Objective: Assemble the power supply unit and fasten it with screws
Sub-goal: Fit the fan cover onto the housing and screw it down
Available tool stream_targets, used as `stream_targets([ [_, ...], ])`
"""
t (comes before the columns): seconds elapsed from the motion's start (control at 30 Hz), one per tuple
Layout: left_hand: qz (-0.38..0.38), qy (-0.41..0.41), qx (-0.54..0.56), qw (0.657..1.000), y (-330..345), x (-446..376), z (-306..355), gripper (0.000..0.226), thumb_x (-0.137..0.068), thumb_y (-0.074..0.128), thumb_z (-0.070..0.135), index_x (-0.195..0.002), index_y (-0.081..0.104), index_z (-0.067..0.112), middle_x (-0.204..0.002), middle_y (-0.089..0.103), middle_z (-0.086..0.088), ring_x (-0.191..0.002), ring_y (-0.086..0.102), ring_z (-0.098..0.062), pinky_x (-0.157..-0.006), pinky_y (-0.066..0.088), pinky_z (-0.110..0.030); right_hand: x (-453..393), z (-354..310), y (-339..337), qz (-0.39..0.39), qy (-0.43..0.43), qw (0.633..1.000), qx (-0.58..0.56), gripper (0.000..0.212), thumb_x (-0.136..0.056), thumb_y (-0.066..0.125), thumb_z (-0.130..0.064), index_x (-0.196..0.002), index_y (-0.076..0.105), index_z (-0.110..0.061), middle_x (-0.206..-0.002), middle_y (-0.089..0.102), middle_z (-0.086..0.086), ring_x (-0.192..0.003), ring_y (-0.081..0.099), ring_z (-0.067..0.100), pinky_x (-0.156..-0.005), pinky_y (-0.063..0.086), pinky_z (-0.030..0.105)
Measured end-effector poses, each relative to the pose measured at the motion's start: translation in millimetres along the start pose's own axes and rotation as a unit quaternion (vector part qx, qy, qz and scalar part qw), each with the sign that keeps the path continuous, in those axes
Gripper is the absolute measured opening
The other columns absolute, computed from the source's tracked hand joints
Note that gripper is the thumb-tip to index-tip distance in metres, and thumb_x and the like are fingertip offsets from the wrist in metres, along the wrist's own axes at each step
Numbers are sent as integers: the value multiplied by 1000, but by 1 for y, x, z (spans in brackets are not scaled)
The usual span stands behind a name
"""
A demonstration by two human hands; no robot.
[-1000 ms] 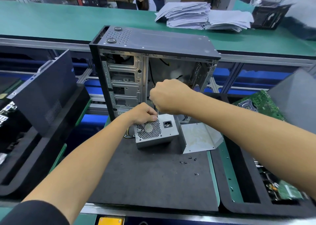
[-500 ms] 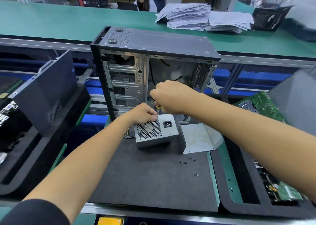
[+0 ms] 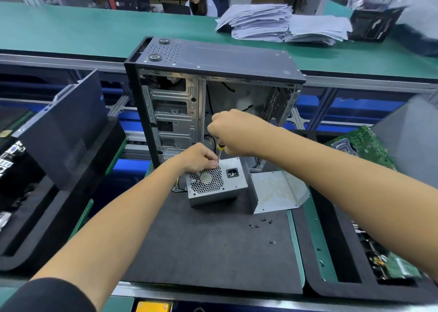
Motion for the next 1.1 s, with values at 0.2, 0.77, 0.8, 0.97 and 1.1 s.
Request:
stream_targets([
  [0.2,-3,12,-8,1000,-1,1,3,30,-92,63,14,-68,67,31,-73,62,4,-71,50,-11,-62,42,-19,-2,7,7,26,89,995,21,16,-98,47,-27,-85,46,-17,-79,47,5,-64,41,26,-52,28,31],
  [0.77,10,-7,8,1000,0,0,-1,13,-91,65,18,-89,76,25,-83,70,7,-78,55,-9,-65,45,-17,0,12,8,2,70,997,-12,18,-101,43,-32,-91,42,-17,-76,42,3,-63,42,24,-54,32,32],
  [0.8,11,-10,9,1000,0,-1,-2,13,-91,65,19,-90,76,26,-80,68,9,-76,55,-9,-64,44,-17,1,15,11,-28,59,997,-51,15,-99,47,-29,-98,42,-16,-83,39,3,-62,42,21,-53,30,31],
  [0.97,6,0,2,1000,0,-1,-1,15,-92,65,18,-84,76,23,-79,66,3,-74,51,-12,-71,44,-27,3,5,6,-21,-10,999,-46,19,-85,59,-7,-88,44,-18,-91,41,0,-70,44,20,-59,28,28],
  [1.1,2,3,-2,1000,1,-1,-2,13,-92,64,16,-88,76,15,-86,66,-1,-80,51,-14,-75,44,-28,2,0,6,47,23,999,14,22,-99,45,-25,-90,59,-12,-86,60,10,-64,43,26,-57,31,33],
])
Point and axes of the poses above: each hand's wrist, its own x-axis away from the middle knuckle, its own y-axis out of the palm, z = x × y, the point moved 6 cm from there along -x, towards the middle knuckle
